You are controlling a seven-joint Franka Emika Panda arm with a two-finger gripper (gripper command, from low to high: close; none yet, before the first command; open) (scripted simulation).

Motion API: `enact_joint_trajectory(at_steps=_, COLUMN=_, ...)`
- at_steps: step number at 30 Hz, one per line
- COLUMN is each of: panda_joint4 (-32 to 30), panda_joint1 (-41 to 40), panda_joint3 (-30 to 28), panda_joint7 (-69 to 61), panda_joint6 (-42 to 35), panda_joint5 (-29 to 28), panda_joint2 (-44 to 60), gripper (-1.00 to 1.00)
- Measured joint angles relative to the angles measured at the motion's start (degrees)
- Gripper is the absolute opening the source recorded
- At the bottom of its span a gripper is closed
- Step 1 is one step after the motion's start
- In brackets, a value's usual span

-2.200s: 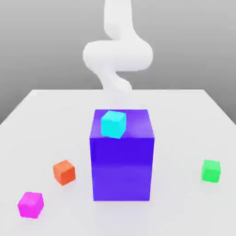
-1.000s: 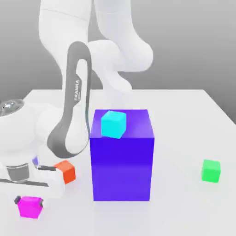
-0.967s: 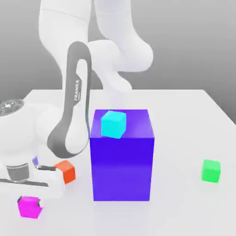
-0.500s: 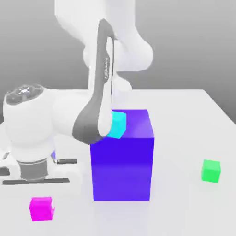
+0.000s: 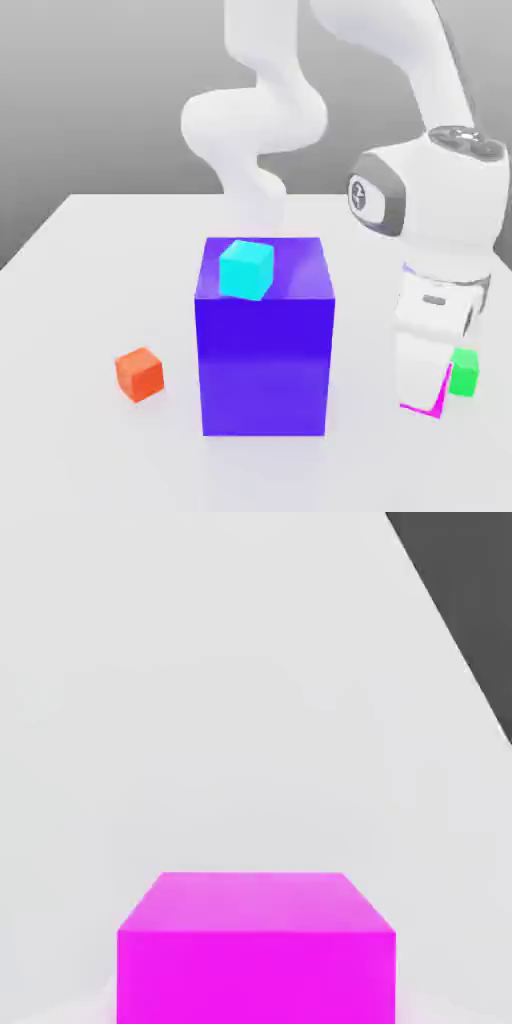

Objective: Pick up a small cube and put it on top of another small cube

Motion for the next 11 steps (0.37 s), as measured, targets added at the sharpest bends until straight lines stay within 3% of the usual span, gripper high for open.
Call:
enact_joint_trajectory(at_steps=2, panda_joint4=-3.39, panda_joint1=10.37, panda_joint3=1.68, panda_joint7=-1.46, panda_joint6=-0.08, panda_joint5=0.46, panda_joint2=-2.73, gripper=-1.00)
enact_joint_trajectory(at_steps=4, panda_joint4=-4.32, panda_joint1=21.13, panda_joint3=-1.82, panda_joint7=-1.17, panda_joint6=2.36, panda_joint5=-0.29, panda_joint2=-0.98, gripper=-1.00)
enact_joint_trajectory(at_steps=7, panda_joint4=-4.29, panda_joint1=14.28, panda_joint3=-6.83, panda_joint7=-0.62, panda_joint6=8.03, panda_joint5=-1.19, panda_joint2=4.81, gripper=-1.00)
enact_joint_trajectory(at_steps=8, panda_joint4=-4.20, panda_joint1=14.09, panda_joint3=-7.40, panda_joint7=-0.43, panda_joint6=9.57, panda_joint5=-1.46, panda_joint2=6.45, gripper=1.00)
enact_joint_trajectory(at_steps=11, panda_joint4=-4.20, panda_joint1=14.09, panda_joint3=-7.40, panda_joint7=-0.43, panda_joint6=9.57, panda_joint5=-1.46, panda_joint2=6.45, gripper=1.00)
